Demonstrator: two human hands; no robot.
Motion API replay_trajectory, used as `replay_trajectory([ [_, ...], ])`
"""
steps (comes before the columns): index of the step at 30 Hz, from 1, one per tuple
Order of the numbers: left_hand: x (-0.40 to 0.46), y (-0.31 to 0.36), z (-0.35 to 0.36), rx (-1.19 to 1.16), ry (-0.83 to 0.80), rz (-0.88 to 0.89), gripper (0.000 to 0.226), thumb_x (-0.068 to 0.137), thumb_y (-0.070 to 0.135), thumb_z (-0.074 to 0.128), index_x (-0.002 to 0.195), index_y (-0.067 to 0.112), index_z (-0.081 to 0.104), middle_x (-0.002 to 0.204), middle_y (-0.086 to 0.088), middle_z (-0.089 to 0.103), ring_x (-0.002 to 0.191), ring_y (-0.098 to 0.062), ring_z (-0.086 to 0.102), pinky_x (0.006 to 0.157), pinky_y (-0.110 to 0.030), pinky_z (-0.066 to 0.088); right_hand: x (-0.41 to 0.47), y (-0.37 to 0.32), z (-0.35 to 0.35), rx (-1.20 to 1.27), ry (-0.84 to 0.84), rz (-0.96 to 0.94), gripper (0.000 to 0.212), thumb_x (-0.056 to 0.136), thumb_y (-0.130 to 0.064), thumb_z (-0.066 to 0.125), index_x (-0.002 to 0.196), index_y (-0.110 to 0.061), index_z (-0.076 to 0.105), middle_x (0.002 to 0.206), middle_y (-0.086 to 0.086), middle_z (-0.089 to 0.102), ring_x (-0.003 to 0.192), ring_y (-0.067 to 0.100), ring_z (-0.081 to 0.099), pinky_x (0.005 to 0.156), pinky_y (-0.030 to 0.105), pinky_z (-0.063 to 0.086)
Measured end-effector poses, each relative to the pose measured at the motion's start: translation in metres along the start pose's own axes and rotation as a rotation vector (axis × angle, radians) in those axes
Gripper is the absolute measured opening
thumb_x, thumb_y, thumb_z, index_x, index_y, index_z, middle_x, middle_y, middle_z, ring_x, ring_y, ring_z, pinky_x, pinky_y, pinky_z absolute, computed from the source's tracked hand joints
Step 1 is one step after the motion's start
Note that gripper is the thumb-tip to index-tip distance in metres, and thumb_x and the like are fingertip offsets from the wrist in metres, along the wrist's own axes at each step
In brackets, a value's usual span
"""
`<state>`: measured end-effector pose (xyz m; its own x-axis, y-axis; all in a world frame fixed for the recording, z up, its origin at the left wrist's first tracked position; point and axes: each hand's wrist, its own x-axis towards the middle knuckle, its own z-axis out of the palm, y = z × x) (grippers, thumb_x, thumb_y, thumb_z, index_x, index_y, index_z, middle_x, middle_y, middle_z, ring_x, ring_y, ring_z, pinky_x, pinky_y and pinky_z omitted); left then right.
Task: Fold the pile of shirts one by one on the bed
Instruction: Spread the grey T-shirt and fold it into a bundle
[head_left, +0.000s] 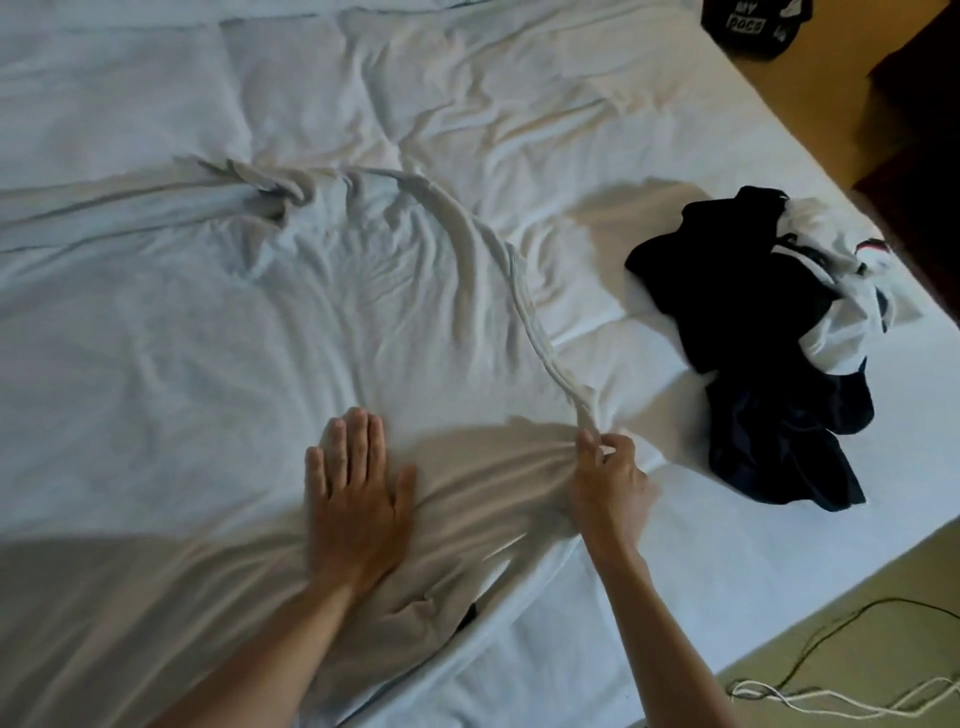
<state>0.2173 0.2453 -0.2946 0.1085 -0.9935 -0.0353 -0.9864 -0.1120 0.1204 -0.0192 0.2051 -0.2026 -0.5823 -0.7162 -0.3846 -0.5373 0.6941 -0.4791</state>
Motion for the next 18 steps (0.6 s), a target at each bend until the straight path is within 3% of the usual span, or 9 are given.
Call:
replay_trajectory([
  [3,-0.018,0.001,-0.003,-0.035,-0.054,-0.008,0.071,0.098,0.050,0.026,0.155,0.008,0.030,0.163,-0.013,0.021,0.151,-0.030,0.019,0.120,-0.055,0.017,-0.026,0.005,0.000,-0.043,-0.093,0.005,0.055,0.092,-0.050,0.056,0.132,-0.014,0.044,0.117,0.017,0.065,0.109,0.037,0.058,0.075,0.034,0.035],
  [6,-0.031,0.000,-0.004,-0.045,-0.061,0.006,0.069,0.098,0.051,0.027,0.154,0.009,0.033,0.162,-0.014,0.025,0.150,-0.031,0.024,0.119,-0.056,0.019,-0.034,0.022,-0.005,-0.027,-0.123,-0.063,0.041,0.090,-0.030,0.065,0.123,-0.009,0.052,0.105,0.020,0.068,0.101,0.039,0.062,0.070,0.032,0.034],
  [9,-0.042,-0.003,-0.004,-0.028,-0.061,0.056,0.067,0.100,0.050,0.028,0.152,0.009,0.036,0.160,-0.014,0.029,0.148,-0.031,0.028,0.117,-0.056,0.024,-0.026,0.038,-0.010,0.120,-0.045,-0.005,0.034,0.089,-0.020,0.066,0.119,-0.008,0.054,0.103,0.022,0.067,0.103,0.041,0.061,0.075,0.035,0.039],
  [11,-0.046,-0.007,-0.008,-0.056,-0.106,0.063,0.067,0.098,0.049,0.030,0.152,0.010,0.037,0.160,-0.014,0.031,0.148,-0.031,0.027,0.119,-0.055,0.020,-0.032,0.036,-0.004,0.063,-0.020,-0.047,0.049,0.090,-0.022,0.065,0.133,-0.011,0.045,0.117,0.023,0.062,0.110,0.041,0.057,0.082,0.040,0.041],
  [14,-0.054,-0.015,-0.024,-0.107,-0.207,0.110,0.069,0.095,0.051,0.031,0.152,0.012,0.037,0.158,-0.013,0.034,0.146,-0.033,0.031,0.117,-0.053,0.013,-0.078,0.029,0.014,-0.215,0.115,-0.371,0.081,0.087,-0.034,0.069,0.153,-0.016,0.025,0.147,0.018,0.037,0.130,0.039,0.039,0.103,0.051,0.034],
  [16,-0.066,-0.030,-0.037,-0.122,-0.242,0.114,0.069,0.096,0.053,0.032,0.154,0.017,0.033,0.159,-0.012,0.031,0.147,-0.033,0.030,0.115,-0.053,0.011,-0.120,0.031,0.031,-0.243,0.088,-0.721,0.077,0.088,-0.037,0.068,0.151,-0.015,0.031,0.153,0.015,0.033,0.141,0.036,0.032,0.112,0.053,0.027],
  [18,-0.083,-0.057,-0.049,-0.143,-0.237,0.045,0.069,0.098,0.057,0.029,0.155,0.019,0.029,0.161,-0.011,0.027,0.150,-0.031,0.022,0.116,-0.053,0.011,-0.161,0.036,0.055,-0.206,-0.081,-1.038,0.071,0.084,-0.036,0.068,0.146,-0.017,0.040,0.154,0.011,0.037,0.145,0.030,0.030,0.115,0.057,0.023],
])
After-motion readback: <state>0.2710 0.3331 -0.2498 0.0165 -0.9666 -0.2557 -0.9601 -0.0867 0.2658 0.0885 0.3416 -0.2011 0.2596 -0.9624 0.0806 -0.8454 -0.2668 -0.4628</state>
